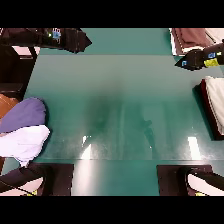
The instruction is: Fold the shirts.
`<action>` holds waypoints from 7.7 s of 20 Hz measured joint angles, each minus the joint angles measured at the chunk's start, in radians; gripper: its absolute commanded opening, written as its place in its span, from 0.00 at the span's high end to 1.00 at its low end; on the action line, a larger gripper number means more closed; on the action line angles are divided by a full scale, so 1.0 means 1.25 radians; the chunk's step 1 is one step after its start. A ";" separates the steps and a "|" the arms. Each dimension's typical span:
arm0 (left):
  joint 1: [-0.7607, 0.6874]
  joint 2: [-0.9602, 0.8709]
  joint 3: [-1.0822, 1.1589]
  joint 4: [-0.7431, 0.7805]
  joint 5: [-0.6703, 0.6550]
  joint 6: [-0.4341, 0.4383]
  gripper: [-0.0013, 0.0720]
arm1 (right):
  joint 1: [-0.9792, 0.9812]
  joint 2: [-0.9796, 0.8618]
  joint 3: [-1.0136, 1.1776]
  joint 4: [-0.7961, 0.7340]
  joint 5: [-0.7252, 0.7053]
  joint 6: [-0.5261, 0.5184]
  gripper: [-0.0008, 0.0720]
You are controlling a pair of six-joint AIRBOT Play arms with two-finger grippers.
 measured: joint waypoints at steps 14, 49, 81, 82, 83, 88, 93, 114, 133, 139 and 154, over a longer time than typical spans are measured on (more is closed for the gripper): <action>0.000 0.000 0.000 -0.001 0.010 0.002 0.95 | 0.001 0.000 0.000 0.000 0.002 0.000 0.96; 0.417 0.203 -0.421 0.454 -0.093 -0.127 0.95 | 0.001 0.037 0.001 0.005 -0.072 0.000 0.97; 0.123 -0.046 -0.279 0.228 -0.176 -0.089 0.26 | -0.178 0.156 0.001 0.008 -0.109 0.013 0.96; 0.143 -0.028 -0.345 0.221 -0.161 -0.091 0.26 | -0.177 0.150 0.001 0.008 -0.104 0.013 0.96; 0.155 -0.016 -0.403 0.215 -0.146 -0.095 0.26 | -0.175 0.143 0.001 0.008 -0.101 0.013 0.96; 0.187 0.012 -0.645 0.133 -0.003 -0.116 0.26 | -0.128 0.104 0.001 0.007 -0.086 0.013 0.96; 0.190 0.017 -0.757 0.016 0.112 -0.118 0.26 | -0.088 0.065 0.001 0.007 -0.081 0.012 0.96; 0.174 0.011 -0.489 0.058 0.078 -0.085 0.95 | 0.011 -0.134 -0.364 0.062 -0.146 -0.087 0.36; 0.174 0.175 -0.320 0.070 0.063 -0.061 0.95 | 0.178 -0.217 0.031 -0.026 -0.144 -0.123 0.97; 0.174 0.361 -0.069 0.041 0.056 -0.057 0.95 | 0.168 0.017 0.220 -0.052 -0.081 -0.097 0.97; 0.174 0.136 0.097 0.139 -0.174 -0.027 0.95 | 0.167 -0.092 0.312 -0.170 0.014 0.063 0.97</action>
